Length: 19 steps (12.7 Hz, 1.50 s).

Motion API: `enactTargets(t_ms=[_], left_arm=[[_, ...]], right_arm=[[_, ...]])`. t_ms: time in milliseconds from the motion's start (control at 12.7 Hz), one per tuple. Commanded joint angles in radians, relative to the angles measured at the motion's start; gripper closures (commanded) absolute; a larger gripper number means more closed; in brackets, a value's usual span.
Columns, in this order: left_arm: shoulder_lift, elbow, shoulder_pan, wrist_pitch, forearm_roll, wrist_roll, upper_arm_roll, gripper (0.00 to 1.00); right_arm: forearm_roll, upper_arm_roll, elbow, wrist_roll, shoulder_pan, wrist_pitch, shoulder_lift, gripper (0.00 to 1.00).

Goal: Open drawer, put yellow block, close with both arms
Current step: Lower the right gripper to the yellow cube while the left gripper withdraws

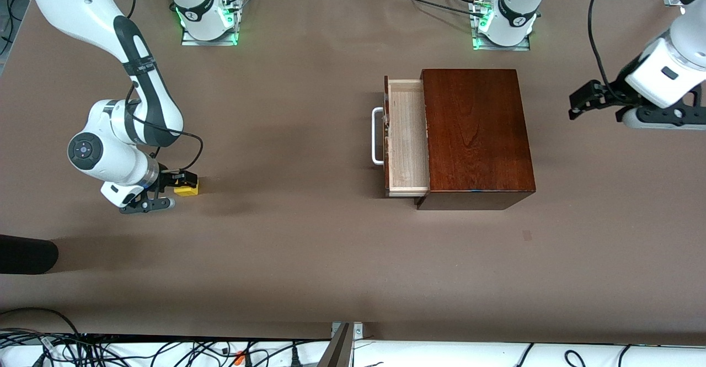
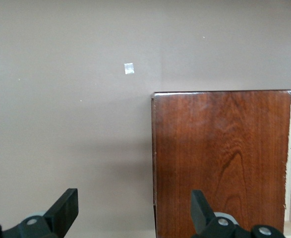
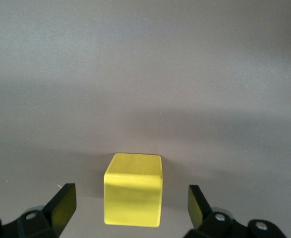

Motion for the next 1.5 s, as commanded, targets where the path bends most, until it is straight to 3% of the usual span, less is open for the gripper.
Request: enactTargets(t_ms=[0, 236, 1024, 1418], left_arm=[[-0.021, 0.016, 0.009, -0.075, 0.004, 0.009, -0.012, 0.00], [-0.020, 0.024, 0.001, -0.090, 0.006, 0.001, -0.018, 0.00], [-0.018, 0.024, 0.009, -0.093, 0.005, -0.001, -0.017, 0.00], [-0.018, 0.024, 0.009, -0.094, 0.005, 0.001, -0.017, 0.00]], right_arm=[[0.022, 0.007, -0.014, -0.017, -0.009, 0.025, 0.007, 0.05], [0.020, 0.007, -0.025, -0.017, -0.009, 0.048, 0.013, 0.13], [0.020, 0.007, -0.024, -0.092, -0.009, 0.049, 0.010, 0.74], [0.011, 0.035, 0.036, -0.206, 0.004, -0.027, -0.058, 0.76]])
